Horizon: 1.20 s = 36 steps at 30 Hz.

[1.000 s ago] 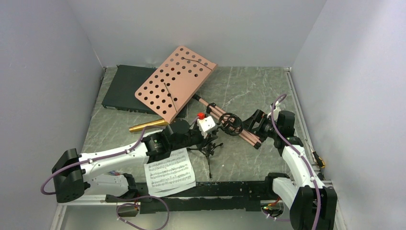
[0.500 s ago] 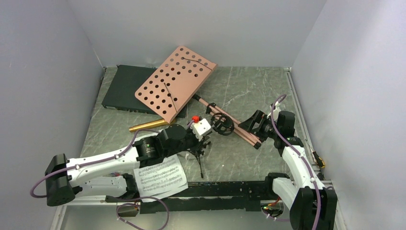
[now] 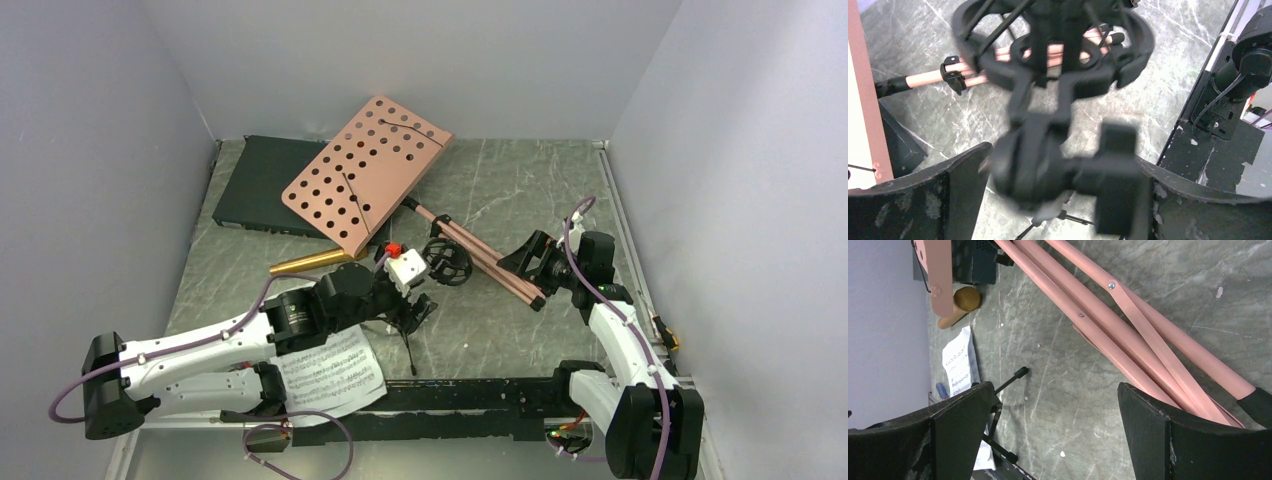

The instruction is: Set up the instrument practice props

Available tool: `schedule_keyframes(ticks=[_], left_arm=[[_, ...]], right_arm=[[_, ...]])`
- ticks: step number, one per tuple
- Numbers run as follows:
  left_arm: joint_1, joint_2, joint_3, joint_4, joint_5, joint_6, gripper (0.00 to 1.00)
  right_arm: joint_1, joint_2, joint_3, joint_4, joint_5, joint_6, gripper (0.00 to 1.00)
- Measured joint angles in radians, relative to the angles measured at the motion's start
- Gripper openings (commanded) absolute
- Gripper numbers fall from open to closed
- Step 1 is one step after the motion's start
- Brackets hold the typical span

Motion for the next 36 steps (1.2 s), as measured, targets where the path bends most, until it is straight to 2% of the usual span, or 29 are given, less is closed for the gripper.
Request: schedule_keyframes(ticks=[9, 18, 26, 32, 36], left_arm=[[0.000, -0.053, 0.011, -0.040, 0.002, -0.011, 0.94], [0.000, -0.192, 0.082, -0.189, 0.001, 0.004, 0.94], [0.000, -0.230, 0.274, -0.304, -0.005, -0.028, 0.94], [-0.002, -0.130, 0.491, -0.442, -0.217, -0.241, 0.94], [-0.002, -0.021, 0.629, -0.512, -0.289, -0.296, 0.94]], right_arm=[[0.000, 0.000, 0.000, -0.002, 0.002, -0.008, 1.00], [0.000, 0.000, 0.000, -0.020, 0.002, -0.015, 1.00], [0.000, 0.000, 0.023, -0.039, -0.003, -0.015, 1.00], [0.000, 0.000, 0.028, -0.053, -0.002, -0.023, 1.00], [0.000, 0.003, 0.028, -0.055, -0.002, -0.026, 1.00]])
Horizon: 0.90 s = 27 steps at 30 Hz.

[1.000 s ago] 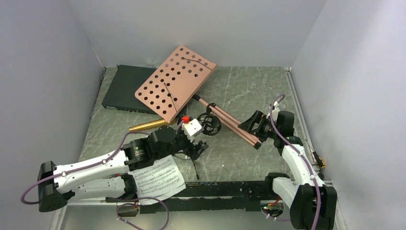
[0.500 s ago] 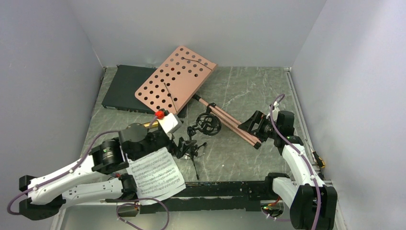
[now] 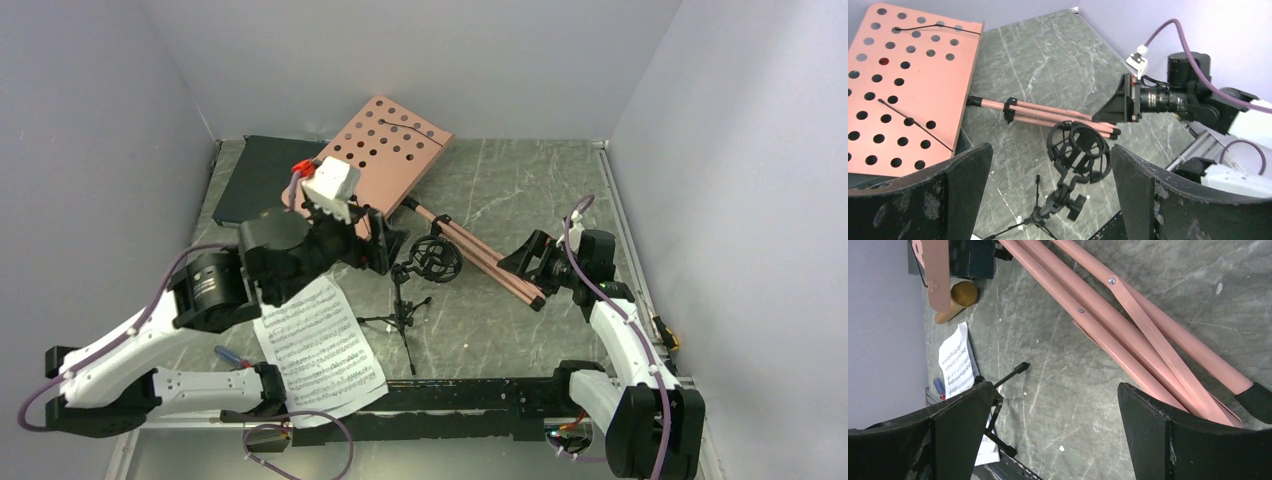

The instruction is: Set up the instrument practice props

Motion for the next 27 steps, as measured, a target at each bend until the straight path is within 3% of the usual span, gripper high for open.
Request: schedule_keyframes(ticks=[5, 7, 14, 23, 27], left_arm=[[0.025, 0.180, 0.176, -0.078, -0.039, -0.018, 0.94], [0.084, 0.262, 0.234, -0.104, 0.006, -0.026, 0.94], [0.441, 0.460, 0.289, -0.116, 0.323, -0.126, 0.94], [0.837, 0.549, 0.075, 0.077, 0.791, -0.375, 0.94], [0.901, 0.622, -0.008, 0.183, 0.903, -0.471, 0.94]], right_arm=[[0.000, 0.006, 0.000, -0.004, 0.000, -0.006, 1.00], [0.000, 0.006, 0.000, -0.006, 0.000, -0.007, 1.00], [0.000, 0.011, 0.012, -0.029, 0.003, -0.020, 1.00], [0.000, 0.045, 0.032, -0.051, 0.005, -0.047, 1.00], [0.000, 0.071, 0.032, -0.047, 0.000, -0.048, 1.00]])
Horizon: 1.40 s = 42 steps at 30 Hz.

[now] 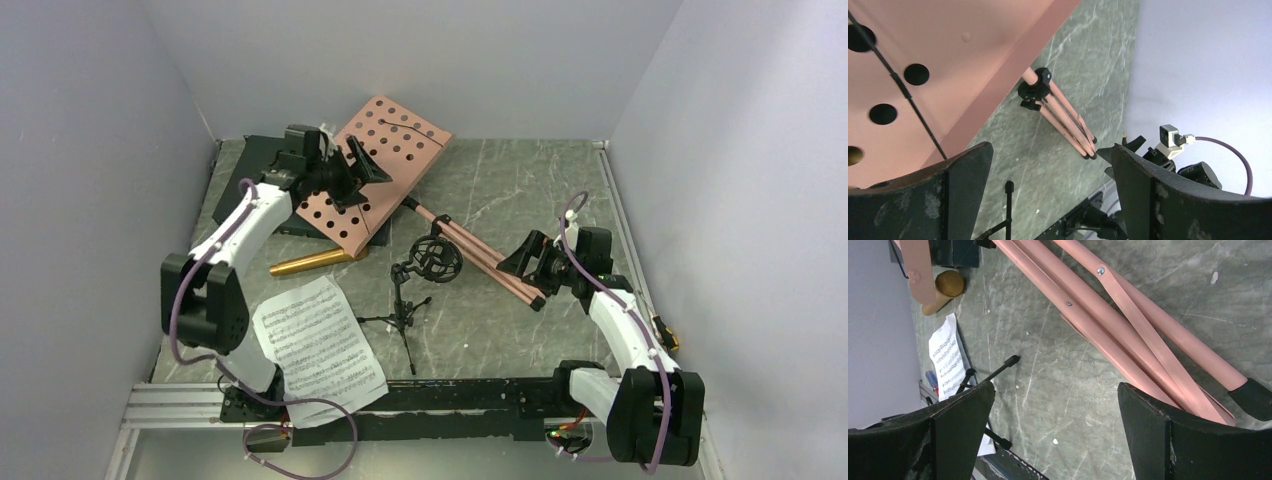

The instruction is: Set up the instrument practice props

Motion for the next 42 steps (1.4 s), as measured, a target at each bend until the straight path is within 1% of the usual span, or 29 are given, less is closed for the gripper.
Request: schedule_keyframes(ticks=[3, 7, 9, 13, 19, 24, 27, 32, 37, 39, 42], left_arm=[[-0.007, 0.074, -0.049, 0.071, 0.053, -0.064, 0.94], [-0.032, 0.137, -0.075, 0.110, 0.056, -0.109, 0.94], [-0.056, 0.154, -0.075, 0.125, 0.031, -0.126, 0.94], [-0.117, 0.180, -0.074, 0.172, -0.016, -0.167, 0.87], [-0.200, 0.259, -0.074, 0.243, -0.077, -0.258, 0.82], [-0.264, 0.295, -0.075, 0.334, -0.166, -0.342, 0.78], [-0.288, 0.319, -0.074, 0.409, -0.211, -0.393, 0.74], [-0.317, 0.340, -0.064, 0.461, -0.285, -0.439, 0.74], [-0.361, 0.336, -0.071, 0.443, -0.432, -0.463, 0.76], [-0.386, 0.333, -0.071, 0.395, -0.512, -0.461, 0.76], [-0.417, 0.332, -0.071, 0.319, -0.613, -0.456, 0.76]], right_arm=[[0.000, 0.011, 0.000, 0.005, -0.005, 0.000, 1.00], [0.000, 0.025, 0.000, 0.011, -0.013, -0.001, 1.00], [0.000, 0.034, 0.000, 0.013, -0.014, -0.002, 1.00], [0.000, 0.047, 0.000, 0.019, -0.015, -0.002, 1.00], [0.000, 0.064, 0.000, 0.029, -0.018, -0.002, 1.00], [0.000, 0.069, 0.000, 0.028, -0.016, -0.006, 1.00], [0.000, 0.069, 0.001, 0.027, 0.002, -0.013, 0.99], [0.002, 0.069, 0.005, 0.019, 0.058, -0.038, 0.96], [0.023, 0.069, 0.028, -0.004, 0.117, -0.060, 0.91], [0.037, 0.071, 0.037, -0.005, 0.135, -0.064, 0.88], [0.068, 0.081, 0.055, -0.005, 0.167, -0.072, 0.81]])
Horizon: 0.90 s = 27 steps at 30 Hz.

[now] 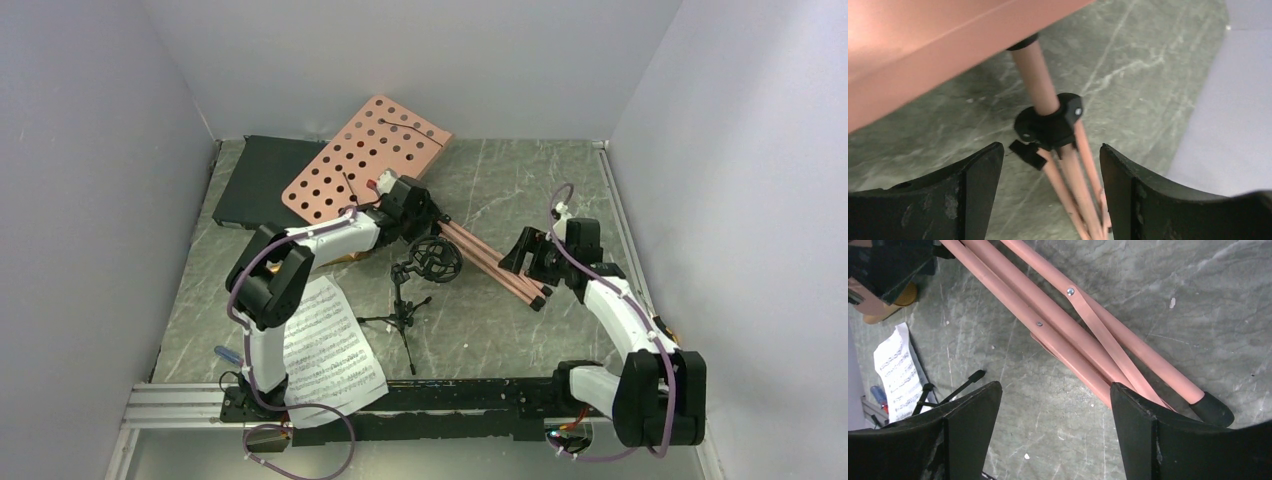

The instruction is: Set up the instrument practice props

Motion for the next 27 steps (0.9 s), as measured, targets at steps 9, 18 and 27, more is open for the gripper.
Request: schedule_keyframes(ticks=[9, 18, 27], left_arm=[[-0.018, -0.009, 0.000, -0.105, -0.129, 0.014, 0.76], [-0.018, -0.029, -0.004, -0.145, -0.161, 0.034, 0.78], [-0.018, -0.059, -0.033, -0.146, -0.168, 0.042, 0.78]], right_arm=[[0.142, 0.103, 0.092, -0.010, 0.120, -0.038, 0.62], [0.275, 0.282, 0.251, -0.001, 0.198, -0.095, 0.49], [0.370, 0.460, 0.387, -0.002, 0.266, -0.148, 0.31]])
